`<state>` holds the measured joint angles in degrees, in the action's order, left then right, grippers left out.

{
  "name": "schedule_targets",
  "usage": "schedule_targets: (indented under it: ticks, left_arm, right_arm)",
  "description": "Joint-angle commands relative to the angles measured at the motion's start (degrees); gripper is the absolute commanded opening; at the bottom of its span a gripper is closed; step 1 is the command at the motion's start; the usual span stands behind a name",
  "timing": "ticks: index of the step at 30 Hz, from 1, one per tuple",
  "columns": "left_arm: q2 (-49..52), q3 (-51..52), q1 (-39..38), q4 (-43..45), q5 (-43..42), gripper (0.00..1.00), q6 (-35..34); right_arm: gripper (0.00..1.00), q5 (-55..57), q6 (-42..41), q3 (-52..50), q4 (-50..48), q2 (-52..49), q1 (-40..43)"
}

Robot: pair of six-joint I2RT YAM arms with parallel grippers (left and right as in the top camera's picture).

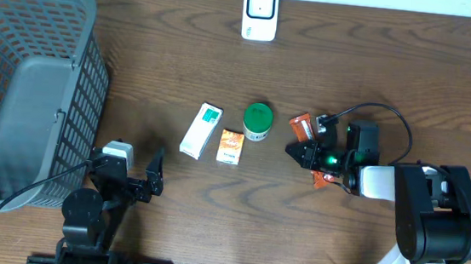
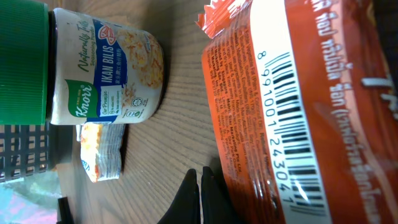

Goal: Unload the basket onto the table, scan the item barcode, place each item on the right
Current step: 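Close the right gripper on the candy bar's end and lift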

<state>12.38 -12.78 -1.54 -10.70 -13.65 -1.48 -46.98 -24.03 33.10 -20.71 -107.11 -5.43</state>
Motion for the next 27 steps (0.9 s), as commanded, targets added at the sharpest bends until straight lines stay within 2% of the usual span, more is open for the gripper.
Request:
schedule_targets:
  ticks: [1,6,11,14,19,27]
  left_arm:
    - [-0.20,0.20,0.13,0.00,-0.70,0.87,-0.11]
    - [-0.20,0.20,0.13,0.00,-0.70,0.87,-0.11]
    - [-0.20,0.20,0.13,0.00,-0.70,0.87,-0.11]
    - [-0.20,0.20,0.13,0.00,-0.70,0.87,-0.11]
    - [-0.20,0.20,0.13,0.00,-0.70,0.87,-0.11]
    - [-0.20,0.20,0.13,0.00,-0.70,0.87,-0.11]
  right_arm:
    - [0.01,3.89,1.53,-1.01,0.74,-1.57,-0.28]
    - [0.01,-3.72,1.22,-1.01,0.81,6.58,-0.39]
    - [0.01,-4.11,-5.09,-0.85,3.08,17.64,0.59]
    - [0.01,-2.84,-5.95,-0.83,5.11,21.49,2.14]
    - [0.01,5.86,-5.31,-0.83,9.86,20.68,4.63]
    - [0.01,12.07,-4.00,-0.81,9.33,13.27,4.68]
